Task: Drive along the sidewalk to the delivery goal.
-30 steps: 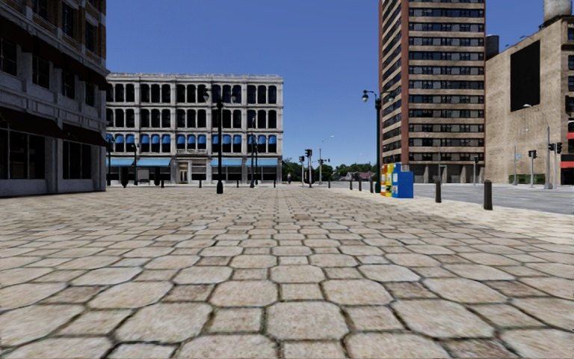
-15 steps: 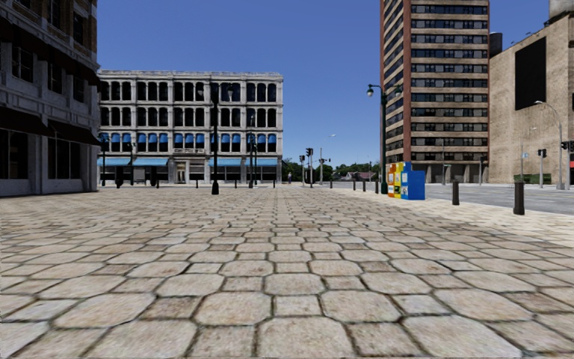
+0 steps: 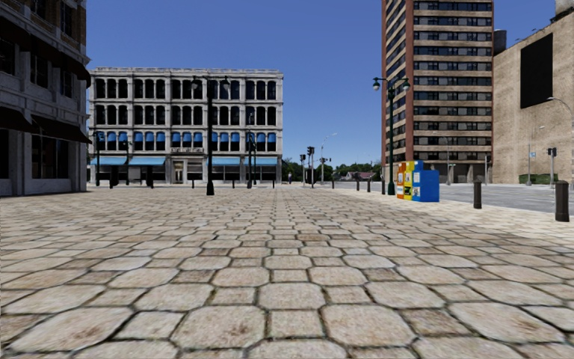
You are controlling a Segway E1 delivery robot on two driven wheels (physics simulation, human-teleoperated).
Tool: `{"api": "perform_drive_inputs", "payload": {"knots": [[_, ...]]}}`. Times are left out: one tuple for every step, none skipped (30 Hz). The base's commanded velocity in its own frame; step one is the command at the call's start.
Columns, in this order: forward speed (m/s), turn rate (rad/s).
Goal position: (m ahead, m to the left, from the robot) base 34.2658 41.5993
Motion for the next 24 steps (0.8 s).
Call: {"api": "perform_drive_inputs", "payload": {"knots": [[2.00, 0.00], [2.00, 0.00], [2.00, 0.00], [2.00, 0.00], [2.00, 0.00], [2.00, 0.00], [2.00, 0.00], [2.00, 0.00], [2.00, 0.00], [2.00, 0.00], [2.00, 0.00], [2.00, 0.00], [2.00, 0.00], [2.00, 0.00], [2.00, 0.00], [2.00, 0.00], [2.00, 0.00], [2.00, 0.00], [2.00, 0.00], [2.00, 0.00], [2.00, 0.00], [2.00, 0.00], [2.00, 0.00], [2.00, 0.00]]}}
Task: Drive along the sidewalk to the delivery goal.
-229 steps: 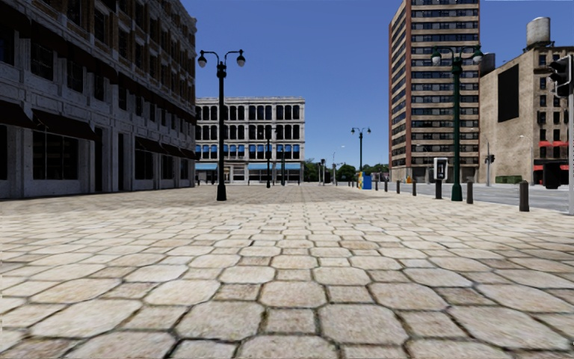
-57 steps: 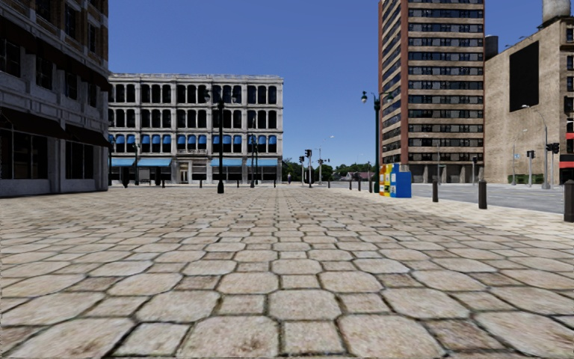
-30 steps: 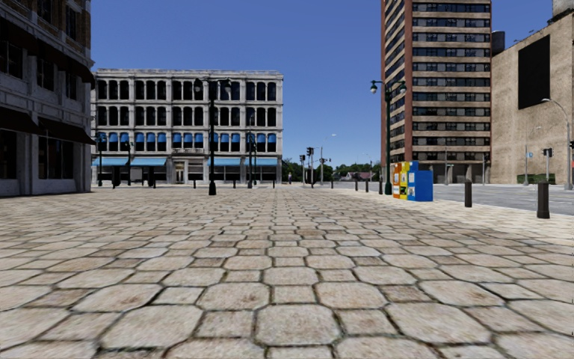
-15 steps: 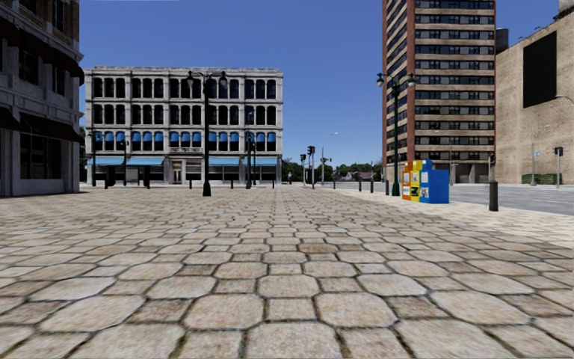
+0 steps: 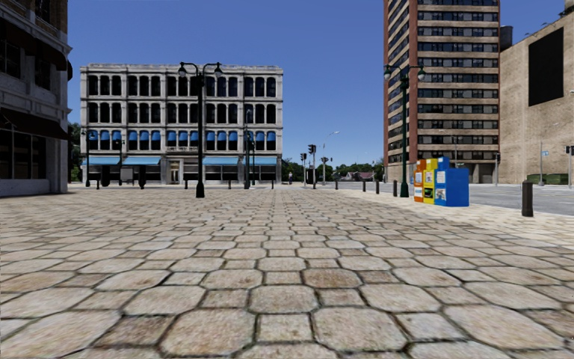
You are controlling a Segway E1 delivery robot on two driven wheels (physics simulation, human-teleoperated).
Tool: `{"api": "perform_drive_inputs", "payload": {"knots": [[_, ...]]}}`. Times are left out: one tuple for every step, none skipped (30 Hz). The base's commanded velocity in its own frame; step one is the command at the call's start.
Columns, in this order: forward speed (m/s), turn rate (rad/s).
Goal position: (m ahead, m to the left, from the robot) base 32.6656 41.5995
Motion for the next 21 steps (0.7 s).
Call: {"api": "perform_drive_inputs", "payload": {"knots": [[2.00, 0.00], [2.00, 0.00], [2.00, 0.00], [2.00, 0.00], [2.00, 0.00], [2.00, 0.00], [2.00, 0.00], [2.00, 0.00], [2.00, 0.00], [2.00, 0.00], [2.00, 0.00], [2.00, 0.00], [2.00, 0.00], [2.00, 0.00], [2.00, 0.00], [2.00, 0.00], [2.00, 0.00], [2.00, 0.00], [2.00, 0.00], [2.00, 0.00], [2.00, 0.00]]}}
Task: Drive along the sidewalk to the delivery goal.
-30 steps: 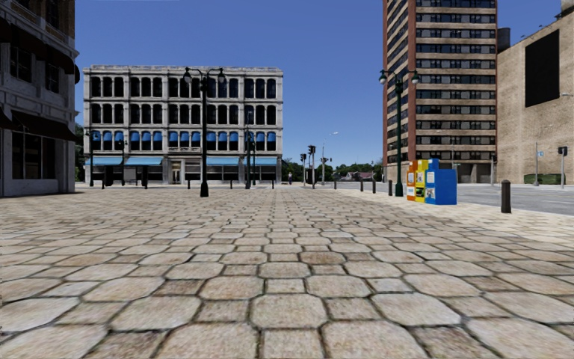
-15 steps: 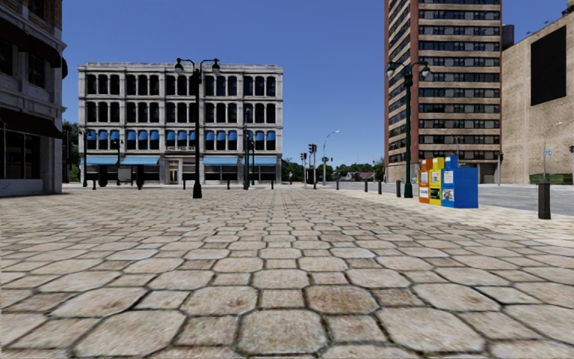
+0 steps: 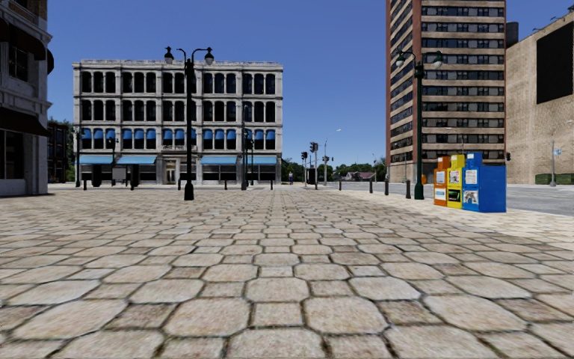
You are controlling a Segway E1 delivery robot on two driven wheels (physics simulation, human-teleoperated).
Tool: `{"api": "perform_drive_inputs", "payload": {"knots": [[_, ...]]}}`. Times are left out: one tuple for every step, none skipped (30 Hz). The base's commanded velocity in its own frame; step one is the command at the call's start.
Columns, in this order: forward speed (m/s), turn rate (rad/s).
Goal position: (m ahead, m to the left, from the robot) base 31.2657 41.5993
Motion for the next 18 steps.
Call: {"api": "perform_drive_inputs", "payload": {"knots": [[2.00, 0.00], [2.00, 0.00], [2.00, 0.00], [2.00, 0.00], [2.00, 0.00], [2.00, 0.00], [2.00, 0.00], [2.00, 0.00], [2.00, 0.00], [2.00, 0.00], [2.00, 0.00], [2.00, 0.00], [2.00, 0.00], [2.00, 0.00], [2.00, 0.00], [2.00, 0.00], [2.00, 0.00], [2.00, 0.00]]}}
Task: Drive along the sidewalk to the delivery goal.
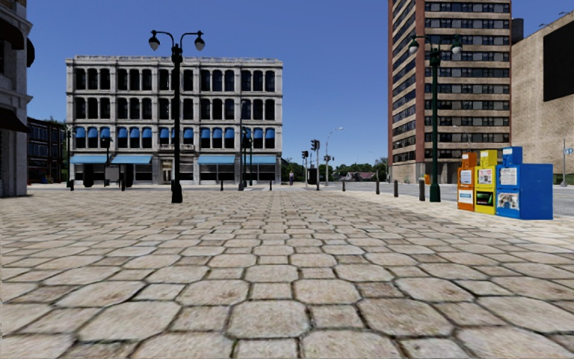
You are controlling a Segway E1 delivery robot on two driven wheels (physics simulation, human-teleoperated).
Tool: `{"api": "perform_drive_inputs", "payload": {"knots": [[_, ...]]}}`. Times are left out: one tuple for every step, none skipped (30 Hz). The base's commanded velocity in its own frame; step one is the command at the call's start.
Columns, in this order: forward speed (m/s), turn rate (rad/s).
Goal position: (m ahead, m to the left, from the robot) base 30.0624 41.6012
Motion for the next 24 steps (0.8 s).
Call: {"api": "perform_drive_inputs", "payload": {"knots": [[2.00, 0.00], [2.00, 0.00], [2.00, 0.00], [2.00, 0.00], [2.00, 0.00], [2.00, 0.00], [2.00, 0.00], [2.00, 0.00], [2.00, 0.00], [2.00, 0.00], [2.00, 0.00], [2.00, 0.00], [2.00, 0.00], [2.00, 0.00], [2.00, 0.00], [2.00, 0.00], [2.00, 0.00], [2.00, 0.00], [2.00, 0.00], [2.00, 0.00], [2.00, 0.00], [2.00, 0.00], [2.00, 0.00], [2.00, 0.00]]}}
